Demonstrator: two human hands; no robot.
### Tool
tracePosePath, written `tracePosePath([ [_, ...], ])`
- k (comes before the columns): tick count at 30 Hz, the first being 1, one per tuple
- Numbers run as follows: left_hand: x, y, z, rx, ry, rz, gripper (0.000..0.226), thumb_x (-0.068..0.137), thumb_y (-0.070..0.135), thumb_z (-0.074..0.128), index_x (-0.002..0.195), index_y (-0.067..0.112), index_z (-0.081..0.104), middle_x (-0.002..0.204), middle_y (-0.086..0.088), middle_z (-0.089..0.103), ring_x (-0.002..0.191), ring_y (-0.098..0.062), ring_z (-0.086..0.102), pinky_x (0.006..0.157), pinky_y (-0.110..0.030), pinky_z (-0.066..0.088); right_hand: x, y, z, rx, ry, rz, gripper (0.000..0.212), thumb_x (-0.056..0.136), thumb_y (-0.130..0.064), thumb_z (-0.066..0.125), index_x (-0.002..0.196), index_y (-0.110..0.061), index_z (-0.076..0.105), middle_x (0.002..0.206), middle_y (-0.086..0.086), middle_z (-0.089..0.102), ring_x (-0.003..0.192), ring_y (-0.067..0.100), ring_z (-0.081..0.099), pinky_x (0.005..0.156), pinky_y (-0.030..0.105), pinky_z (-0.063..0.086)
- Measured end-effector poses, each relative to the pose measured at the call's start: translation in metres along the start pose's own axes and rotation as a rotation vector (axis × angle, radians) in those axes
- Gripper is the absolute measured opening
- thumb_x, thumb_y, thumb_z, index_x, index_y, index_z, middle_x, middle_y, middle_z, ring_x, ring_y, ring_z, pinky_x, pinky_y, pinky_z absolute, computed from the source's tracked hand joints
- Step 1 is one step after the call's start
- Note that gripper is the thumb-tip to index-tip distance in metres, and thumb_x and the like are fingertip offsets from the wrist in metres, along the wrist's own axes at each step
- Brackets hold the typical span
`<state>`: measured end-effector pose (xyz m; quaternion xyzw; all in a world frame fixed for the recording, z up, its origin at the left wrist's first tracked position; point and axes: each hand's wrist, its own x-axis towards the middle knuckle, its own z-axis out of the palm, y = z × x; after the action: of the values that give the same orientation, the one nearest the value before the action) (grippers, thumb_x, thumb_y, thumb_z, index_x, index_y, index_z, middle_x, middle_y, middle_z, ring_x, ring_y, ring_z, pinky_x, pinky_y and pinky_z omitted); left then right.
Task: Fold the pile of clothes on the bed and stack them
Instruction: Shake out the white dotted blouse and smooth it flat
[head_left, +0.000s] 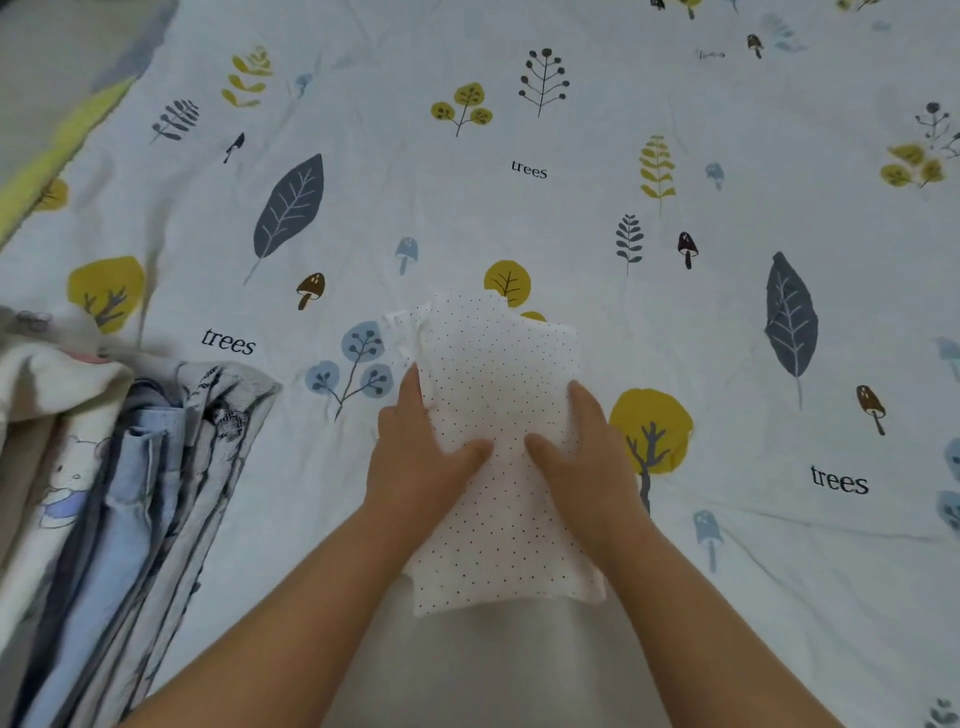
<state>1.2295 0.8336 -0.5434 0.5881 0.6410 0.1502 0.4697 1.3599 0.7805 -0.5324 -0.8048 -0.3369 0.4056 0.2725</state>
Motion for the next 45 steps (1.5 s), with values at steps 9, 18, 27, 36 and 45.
tracePosePath([
  [9,-0.014,0.007,-0.028,-0.236,-0.161,0.008,0.05,0.078,0.013,0.069,0.118,0.034,0.046,0.107,0.008,0.064,0.093,-0.014,0.063,0.067,-0.025,0.053,-0.015,-0.01,-0.012,0.175,-0.043,-0.074,0.043,0.081,-0.008,0.063,0.111,-0.03,0.042,0.088,-0.016,0.053,0.072,0.0,0.055,0.051,0.011,0.044],
  [18,-0.072,0.059,-0.076,-0.309,-0.137,0.045,0.046,0.076,0.01,0.071,0.097,0.046,0.05,0.085,0.02,0.068,0.072,0.001,0.067,0.051,-0.015,0.051,-0.082,-0.062,-0.057,0.233,-0.039,-0.183,0.044,0.078,-0.005,0.062,0.106,-0.032,0.044,0.085,-0.01,0.056,0.07,0.006,0.058,0.057,0.02,0.053],
  [27,-0.157,0.141,-0.148,-0.411,-0.075,0.114,0.045,0.08,0.003,0.067,0.101,0.04,0.053,0.088,0.017,0.071,0.074,-0.007,0.07,0.051,-0.019,0.053,-0.166,-0.146,-0.121,0.366,-0.111,-0.283,0.043,0.078,-0.006,0.06,0.108,-0.034,0.046,0.087,-0.008,0.065,0.072,0.007,0.066,0.064,0.026,0.058],
  [36,-0.227,0.188,-0.251,-0.431,0.019,0.159,0.046,0.077,0.007,0.071,0.107,0.037,0.053,0.091,0.015,0.071,0.079,-0.012,0.071,0.061,-0.029,0.056,-0.235,-0.235,-0.131,0.423,-0.217,-0.393,0.042,0.079,-0.009,0.063,0.109,-0.034,0.046,0.096,-0.005,0.063,0.076,0.008,0.066,0.06,0.025,0.056],
  [45,-0.247,0.157,-0.377,-0.382,0.042,0.133,0.051,0.071,0.013,0.075,0.113,0.035,0.054,0.1,0.008,0.071,0.087,-0.019,0.071,0.075,-0.041,0.056,-0.285,-0.316,-0.051,0.446,-0.271,-0.402,0.041,0.078,-0.011,0.063,0.107,-0.033,0.045,0.102,-0.003,0.058,0.089,0.017,0.062,0.076,0.04,0.056],
])
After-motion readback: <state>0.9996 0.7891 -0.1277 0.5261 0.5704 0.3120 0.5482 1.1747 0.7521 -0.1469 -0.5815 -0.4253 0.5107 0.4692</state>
